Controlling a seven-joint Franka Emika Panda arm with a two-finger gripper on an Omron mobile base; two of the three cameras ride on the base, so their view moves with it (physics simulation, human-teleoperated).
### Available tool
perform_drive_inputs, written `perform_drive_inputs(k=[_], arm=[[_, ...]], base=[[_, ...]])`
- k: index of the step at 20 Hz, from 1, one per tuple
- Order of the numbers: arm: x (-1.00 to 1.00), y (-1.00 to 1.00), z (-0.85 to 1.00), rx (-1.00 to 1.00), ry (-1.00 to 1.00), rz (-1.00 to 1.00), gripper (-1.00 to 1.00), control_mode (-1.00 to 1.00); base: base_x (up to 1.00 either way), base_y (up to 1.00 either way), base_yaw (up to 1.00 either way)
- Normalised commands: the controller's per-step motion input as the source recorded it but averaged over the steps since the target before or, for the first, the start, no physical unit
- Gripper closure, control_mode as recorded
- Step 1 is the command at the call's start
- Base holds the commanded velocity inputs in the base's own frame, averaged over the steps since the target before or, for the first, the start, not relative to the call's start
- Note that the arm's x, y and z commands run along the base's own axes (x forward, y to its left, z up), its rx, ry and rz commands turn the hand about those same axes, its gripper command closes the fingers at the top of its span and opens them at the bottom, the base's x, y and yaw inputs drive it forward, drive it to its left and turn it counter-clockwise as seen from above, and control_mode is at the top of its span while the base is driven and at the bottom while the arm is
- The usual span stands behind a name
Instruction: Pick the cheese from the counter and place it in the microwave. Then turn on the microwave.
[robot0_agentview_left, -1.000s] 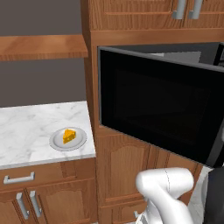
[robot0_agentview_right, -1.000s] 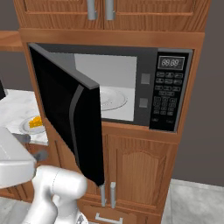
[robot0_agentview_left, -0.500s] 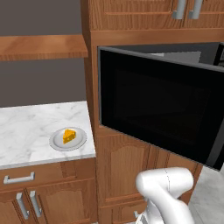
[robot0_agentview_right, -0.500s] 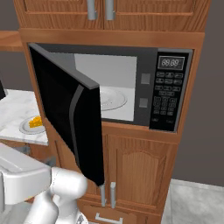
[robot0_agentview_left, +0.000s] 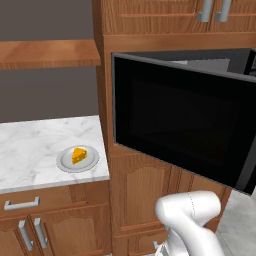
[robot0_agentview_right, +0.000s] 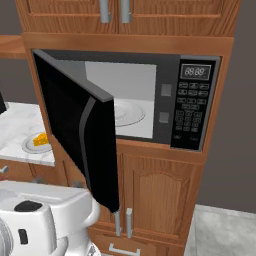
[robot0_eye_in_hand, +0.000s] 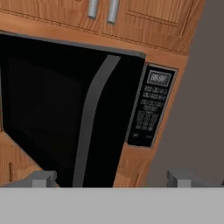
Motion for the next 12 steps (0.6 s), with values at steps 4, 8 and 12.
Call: perform_drive_inputs(k=[4, 8, 12], arm=[[0.00, -0.30, -0.08, -0.02, 0.00, 0.27, -1.00, -1.00], [0.00, -0.23, -0.07, 0.00, 0.00, 0.22, -1.00, -1.00], [0.02, -0.20, -0.07, 0.00, 0.00, 0.21, -1.00, -1.00]], base=[[0.00, 0.00, 0.00], [0.00, 0.00, 0.00], [0.00, 0.00, 0.00]])
